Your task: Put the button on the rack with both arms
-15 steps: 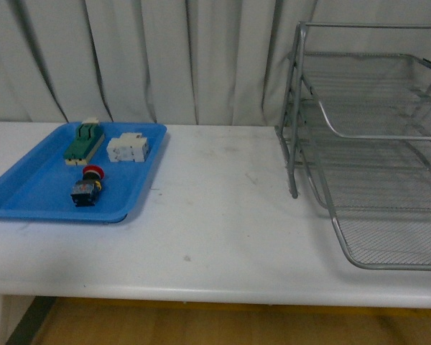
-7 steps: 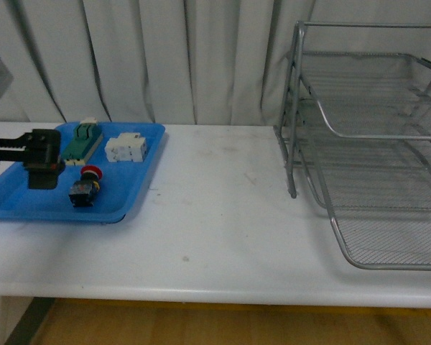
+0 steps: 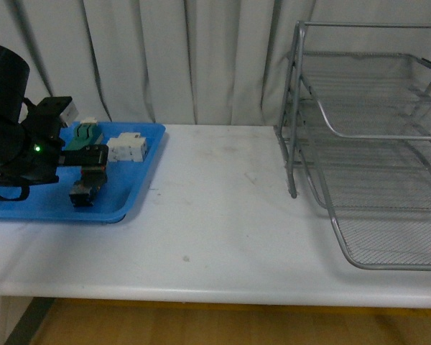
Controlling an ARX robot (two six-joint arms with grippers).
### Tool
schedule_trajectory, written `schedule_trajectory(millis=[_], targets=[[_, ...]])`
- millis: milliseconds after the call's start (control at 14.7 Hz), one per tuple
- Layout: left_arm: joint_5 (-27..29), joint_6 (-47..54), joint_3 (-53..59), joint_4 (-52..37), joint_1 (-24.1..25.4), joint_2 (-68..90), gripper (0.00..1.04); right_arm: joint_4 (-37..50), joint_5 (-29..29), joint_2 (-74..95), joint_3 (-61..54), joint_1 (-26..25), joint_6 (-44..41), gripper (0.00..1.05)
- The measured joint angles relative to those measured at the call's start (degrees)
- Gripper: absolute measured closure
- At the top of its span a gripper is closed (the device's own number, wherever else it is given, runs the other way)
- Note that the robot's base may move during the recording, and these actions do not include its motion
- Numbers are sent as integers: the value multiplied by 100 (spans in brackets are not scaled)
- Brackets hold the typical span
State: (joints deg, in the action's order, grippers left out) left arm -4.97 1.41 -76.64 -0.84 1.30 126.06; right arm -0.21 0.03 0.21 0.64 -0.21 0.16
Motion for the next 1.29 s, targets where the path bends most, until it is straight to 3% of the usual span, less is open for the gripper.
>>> schedule_trajectory(millis=[407, 678, 814, 1018, 1289], targets=[[63, -103, -1801, 603, 37, 1449, 7, 0, 0, 0, 0, 0, -2, 6], [-28, -151, -1797, 546, 42, 1493, 47, 0, 0, 0, 0, 0, 0, 6], [-98, -151, -1314, 400, 42, 1189, 66, 0, -2, 0, 0, 0, -2, 6], [-282, -107, -162, -140, 55, 138, 68, 0, -2, 0, 0, 0, -2, 6], [-584, 13, 2221, -437, 315, -2758, 68, 0, 0, 0, 0, 0, 0, 6]])
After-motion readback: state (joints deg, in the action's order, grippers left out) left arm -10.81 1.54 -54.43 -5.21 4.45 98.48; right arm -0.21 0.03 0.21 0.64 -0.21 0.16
